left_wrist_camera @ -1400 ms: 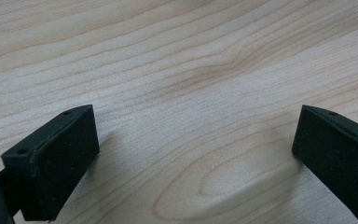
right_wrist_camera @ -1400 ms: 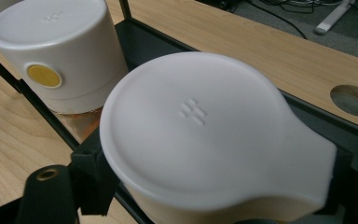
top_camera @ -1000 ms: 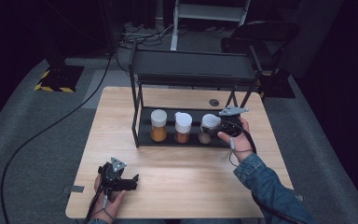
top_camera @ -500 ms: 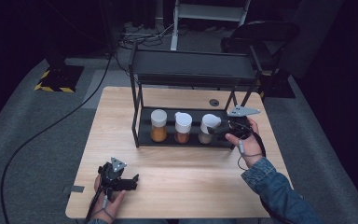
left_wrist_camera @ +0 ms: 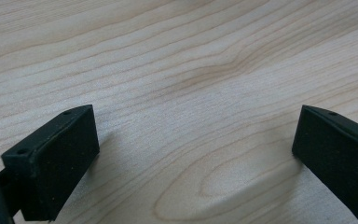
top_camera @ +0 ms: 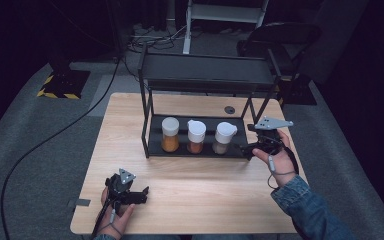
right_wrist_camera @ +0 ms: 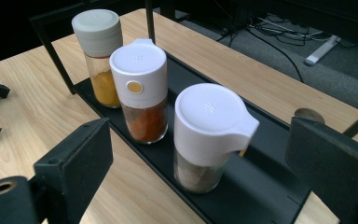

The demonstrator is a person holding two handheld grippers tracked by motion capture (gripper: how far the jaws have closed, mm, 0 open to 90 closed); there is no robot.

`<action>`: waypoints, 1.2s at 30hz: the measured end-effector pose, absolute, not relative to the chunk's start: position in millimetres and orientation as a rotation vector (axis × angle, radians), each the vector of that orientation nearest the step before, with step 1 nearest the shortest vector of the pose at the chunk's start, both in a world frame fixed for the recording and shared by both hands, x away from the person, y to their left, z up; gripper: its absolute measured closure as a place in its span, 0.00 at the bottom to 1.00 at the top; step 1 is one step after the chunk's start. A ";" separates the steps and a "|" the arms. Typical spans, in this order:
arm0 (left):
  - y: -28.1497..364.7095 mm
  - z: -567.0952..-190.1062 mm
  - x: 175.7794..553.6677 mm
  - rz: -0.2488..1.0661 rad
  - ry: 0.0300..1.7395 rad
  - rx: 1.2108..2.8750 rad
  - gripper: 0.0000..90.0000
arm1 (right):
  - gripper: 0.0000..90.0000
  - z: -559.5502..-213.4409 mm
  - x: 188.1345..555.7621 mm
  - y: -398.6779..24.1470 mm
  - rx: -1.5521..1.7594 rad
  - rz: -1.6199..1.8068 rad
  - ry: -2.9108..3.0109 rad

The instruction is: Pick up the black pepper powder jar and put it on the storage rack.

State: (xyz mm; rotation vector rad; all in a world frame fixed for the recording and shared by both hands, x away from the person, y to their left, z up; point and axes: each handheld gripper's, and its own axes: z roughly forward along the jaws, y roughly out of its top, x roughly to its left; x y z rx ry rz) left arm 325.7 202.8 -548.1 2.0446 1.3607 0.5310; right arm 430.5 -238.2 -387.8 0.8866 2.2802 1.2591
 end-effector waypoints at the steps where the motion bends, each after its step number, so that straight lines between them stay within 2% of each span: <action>1: 202.8 -548.1 325.7 0.531 1.360 2.045 0.00 | 0.08 -387.0 428.5 -239.7 0.886 1.260 2.281; 15: 202.6 -548.2 325.7 0.531 1.362 2.041 0.00 | 0.08 -386.3 408.2 -254.3 0.885 1.263 2.281; 36: 202.8 -548.1 325.7 0.531 1.360 2.045 0.00 | 0.08 -424.4 404.2 -257.9 0.914 1.249 2.325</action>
